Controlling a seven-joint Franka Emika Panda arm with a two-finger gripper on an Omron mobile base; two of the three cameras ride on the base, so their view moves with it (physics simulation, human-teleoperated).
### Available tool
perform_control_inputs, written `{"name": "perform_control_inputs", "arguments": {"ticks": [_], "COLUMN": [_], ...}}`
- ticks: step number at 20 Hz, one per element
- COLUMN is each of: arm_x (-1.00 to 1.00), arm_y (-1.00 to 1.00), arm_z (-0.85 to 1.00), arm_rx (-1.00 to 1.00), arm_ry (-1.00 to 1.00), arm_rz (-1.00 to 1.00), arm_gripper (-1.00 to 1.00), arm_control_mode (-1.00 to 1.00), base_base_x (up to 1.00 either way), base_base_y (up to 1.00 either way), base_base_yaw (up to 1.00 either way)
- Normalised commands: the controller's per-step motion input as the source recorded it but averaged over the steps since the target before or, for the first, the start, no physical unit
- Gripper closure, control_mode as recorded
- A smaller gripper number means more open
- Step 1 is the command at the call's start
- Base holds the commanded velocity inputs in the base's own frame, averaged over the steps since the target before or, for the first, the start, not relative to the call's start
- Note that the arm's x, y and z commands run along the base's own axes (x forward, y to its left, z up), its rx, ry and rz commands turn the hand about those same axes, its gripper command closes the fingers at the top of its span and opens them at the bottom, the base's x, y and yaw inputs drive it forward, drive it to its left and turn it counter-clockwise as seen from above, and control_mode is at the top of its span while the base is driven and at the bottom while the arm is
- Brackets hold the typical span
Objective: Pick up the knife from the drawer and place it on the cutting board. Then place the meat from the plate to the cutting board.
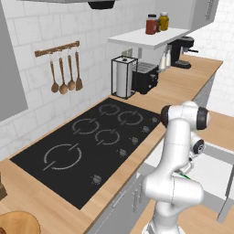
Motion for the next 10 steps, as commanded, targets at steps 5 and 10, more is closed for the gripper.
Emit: {"name": "perform_control_inputs", "arguments": {"ticks": [5, 10], "arm_x": [0.32, 0.34], "arm_y": [-0.11, -0.33], "arm_z": [-0.33, -0.16], "arm_rx": [-0.01, 0.0], "arm_ry": [-0.08, -0.03], "arm_rz": [0.0, 0.01], "arm_gripper": [-1.0, -1.0], "arm_control_mode": [-1.0, -1.0], "base_base_x": [0.0, 0.0], "base_base_y": [0.0, 0.0], "base_base_yaw": [0.0, 0.0]}}
